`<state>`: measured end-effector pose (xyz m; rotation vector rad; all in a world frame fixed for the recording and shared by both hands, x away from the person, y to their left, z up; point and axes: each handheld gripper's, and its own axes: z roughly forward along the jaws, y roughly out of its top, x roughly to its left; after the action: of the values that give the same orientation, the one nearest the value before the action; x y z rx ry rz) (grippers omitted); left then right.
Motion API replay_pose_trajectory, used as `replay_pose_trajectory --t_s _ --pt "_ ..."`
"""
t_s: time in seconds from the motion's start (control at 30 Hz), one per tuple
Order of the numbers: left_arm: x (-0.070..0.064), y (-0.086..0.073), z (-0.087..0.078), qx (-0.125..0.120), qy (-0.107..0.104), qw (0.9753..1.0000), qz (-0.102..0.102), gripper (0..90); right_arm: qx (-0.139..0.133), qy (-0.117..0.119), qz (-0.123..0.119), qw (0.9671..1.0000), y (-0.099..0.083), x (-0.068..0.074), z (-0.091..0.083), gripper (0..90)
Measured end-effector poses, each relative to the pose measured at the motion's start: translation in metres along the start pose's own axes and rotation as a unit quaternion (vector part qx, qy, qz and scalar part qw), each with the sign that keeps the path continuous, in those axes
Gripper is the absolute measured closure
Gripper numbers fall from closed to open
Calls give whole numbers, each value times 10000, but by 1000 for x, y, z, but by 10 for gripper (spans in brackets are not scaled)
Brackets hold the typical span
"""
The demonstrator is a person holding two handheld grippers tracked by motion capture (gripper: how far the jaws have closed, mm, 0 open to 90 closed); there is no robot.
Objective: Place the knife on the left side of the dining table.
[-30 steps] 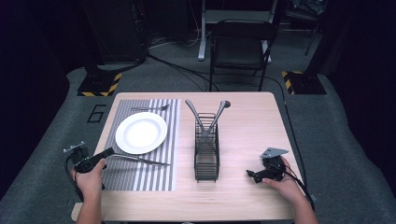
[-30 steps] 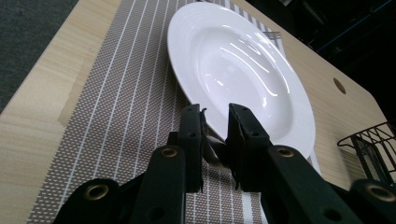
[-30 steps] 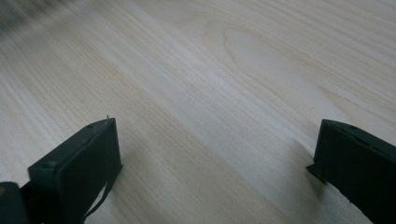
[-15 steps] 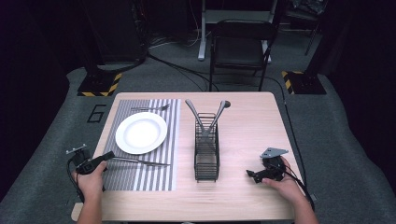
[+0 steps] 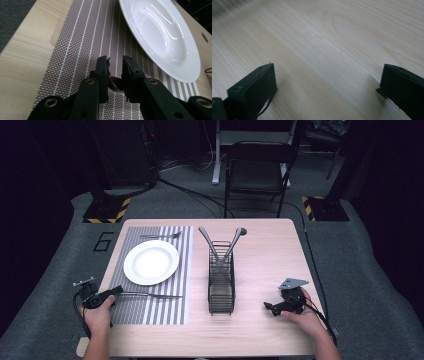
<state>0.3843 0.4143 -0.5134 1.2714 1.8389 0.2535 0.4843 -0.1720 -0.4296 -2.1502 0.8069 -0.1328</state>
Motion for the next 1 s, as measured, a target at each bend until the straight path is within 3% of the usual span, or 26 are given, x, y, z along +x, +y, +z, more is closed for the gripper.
replay_pose_trajectory --t_s 0.33,0.73,1.0 --pt "2 1 6 104 51 9999 2 753 4 -27 6 10000 0 0 0 0" --pt "1 -1 9 241 180 9994 193 748 -2 -2 -4 10000 0 0 0 0" --pt "1 0 7 209 210 9991 294 708 -1 1 -1 10000 0 0 0 0"
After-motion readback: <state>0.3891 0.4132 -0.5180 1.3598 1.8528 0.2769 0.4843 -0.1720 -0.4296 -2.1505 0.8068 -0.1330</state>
